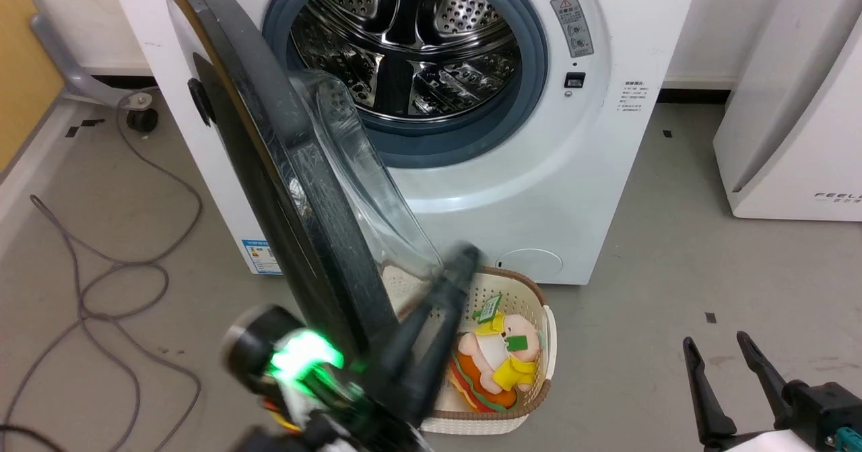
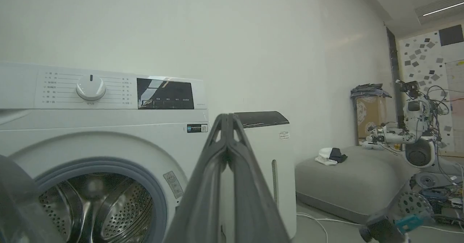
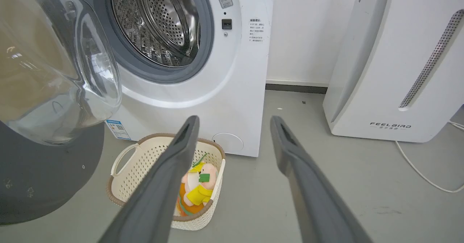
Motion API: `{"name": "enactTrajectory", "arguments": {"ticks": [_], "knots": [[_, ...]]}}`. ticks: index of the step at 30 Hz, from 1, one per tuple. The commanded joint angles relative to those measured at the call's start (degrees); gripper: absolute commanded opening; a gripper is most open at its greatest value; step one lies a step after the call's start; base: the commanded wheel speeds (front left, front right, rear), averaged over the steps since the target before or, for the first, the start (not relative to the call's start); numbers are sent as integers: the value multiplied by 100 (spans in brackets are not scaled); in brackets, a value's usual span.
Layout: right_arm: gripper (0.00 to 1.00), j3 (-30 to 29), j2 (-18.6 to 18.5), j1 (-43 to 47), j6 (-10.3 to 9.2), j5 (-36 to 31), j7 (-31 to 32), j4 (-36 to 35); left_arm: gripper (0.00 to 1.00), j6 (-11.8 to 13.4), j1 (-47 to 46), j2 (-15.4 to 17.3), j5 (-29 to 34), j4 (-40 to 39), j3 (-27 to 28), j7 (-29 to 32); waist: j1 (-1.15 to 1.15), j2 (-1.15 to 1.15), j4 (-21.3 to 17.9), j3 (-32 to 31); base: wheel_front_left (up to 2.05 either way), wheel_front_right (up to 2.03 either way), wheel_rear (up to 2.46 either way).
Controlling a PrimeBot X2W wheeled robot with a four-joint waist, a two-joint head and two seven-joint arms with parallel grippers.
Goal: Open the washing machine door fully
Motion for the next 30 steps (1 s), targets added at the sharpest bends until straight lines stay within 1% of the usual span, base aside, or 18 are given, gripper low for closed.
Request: {"name": "enactTrajectory", "arguments": {"ticks": [1, 4, 7, 10, 15, 18, 22, 30], "knots": [[100, -15, 18, -99, -4, -28, -18, 13, 0, -40, 90, 78, -101, 76, -197, 117, 0, 0, 13, -2, 0, 0, 0], [100, -24, 18, -101, -4, -14, -7, 32, 0, -57, 135, 242, -308, 220, -601, 384, 0, 0, 40, 0, 0, 0, 0], [100, -16, 18, -100, -4, -9, 3, 69, 0, -62, 206, 375, -462, 342, -827, 678, 0, 0, 50, -14, 0, 0, 0], [100, -16, 18, -91, -4, -2, 22, 109, 0, -42, 341, 481, -546, 490, -914, 1021, 0, 0, 52, -21, 0, 0, 0], [100, -2, 18, -88, -4, 12, 30, 139, 0, 138, 579, 591, -621, 868, -944, 1539, 0, 0, 47, -10, 0, 0, 0], [100, 20, 18, -101, -4, 25, 34, 158, 0, 221, 651, 605, -631, 1242, -961, 1694, 0, 0, 37, 8, 0, 0, 0], [100, 58, 18, -122, -4, 34, 50, 201, 0, 352, 666, 495, -689, 1814, -893, 1621, 0, 0, -8, 26, 0, 0, 0], [100, 48, 18, -147, -4, 83, 54, 240, 0, 621, 348, 228, -591, 2593, -645, 1063, 0, 0, -69, 63, 0, 0, 0]]}}
